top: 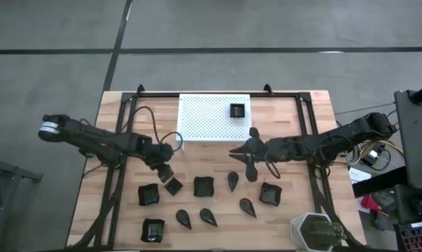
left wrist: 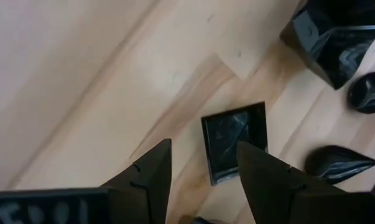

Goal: Pick & Place Mini shaped plates
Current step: Stack the square plate on top of the square plate on the shelf

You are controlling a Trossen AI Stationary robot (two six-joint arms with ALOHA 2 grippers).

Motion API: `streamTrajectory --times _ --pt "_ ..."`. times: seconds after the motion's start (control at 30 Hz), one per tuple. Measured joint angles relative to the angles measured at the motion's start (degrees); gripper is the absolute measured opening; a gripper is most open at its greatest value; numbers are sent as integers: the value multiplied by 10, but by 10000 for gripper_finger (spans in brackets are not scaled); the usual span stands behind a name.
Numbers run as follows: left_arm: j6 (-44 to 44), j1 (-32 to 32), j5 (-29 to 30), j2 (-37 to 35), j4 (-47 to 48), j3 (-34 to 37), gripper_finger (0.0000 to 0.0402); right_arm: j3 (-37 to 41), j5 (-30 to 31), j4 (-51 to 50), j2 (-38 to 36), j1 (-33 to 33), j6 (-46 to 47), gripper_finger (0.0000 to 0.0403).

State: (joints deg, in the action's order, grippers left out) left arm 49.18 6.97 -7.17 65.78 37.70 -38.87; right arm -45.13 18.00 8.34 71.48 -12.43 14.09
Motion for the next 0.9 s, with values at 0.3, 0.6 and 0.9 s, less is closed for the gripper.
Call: streamTrajectory --times 0.3,0.6,0.9 --pt "34 31 21 19 -55 24 172 -1 0 19 0 -5 -29 61" --pt "65 54 33 53 -58 26 172 -1 1 27 5 -5 -27 61" --pt "86 77 33 82 -84 26 172 -1 0 31 9 -5 -34 57"
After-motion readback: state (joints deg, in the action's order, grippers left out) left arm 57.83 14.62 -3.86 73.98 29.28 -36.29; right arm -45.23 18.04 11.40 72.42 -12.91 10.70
